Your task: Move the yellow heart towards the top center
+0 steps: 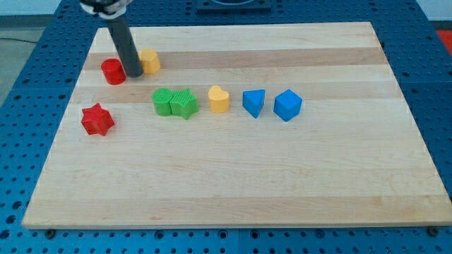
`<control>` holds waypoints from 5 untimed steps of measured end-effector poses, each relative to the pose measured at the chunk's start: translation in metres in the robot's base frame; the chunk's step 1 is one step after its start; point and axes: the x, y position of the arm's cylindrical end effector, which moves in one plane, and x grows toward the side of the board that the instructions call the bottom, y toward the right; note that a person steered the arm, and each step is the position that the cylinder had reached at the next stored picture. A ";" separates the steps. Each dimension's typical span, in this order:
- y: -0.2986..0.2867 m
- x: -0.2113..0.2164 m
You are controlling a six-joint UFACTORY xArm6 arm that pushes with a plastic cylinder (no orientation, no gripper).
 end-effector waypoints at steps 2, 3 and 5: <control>0.111 0.002; 0.191 0.028; 0.188 0.115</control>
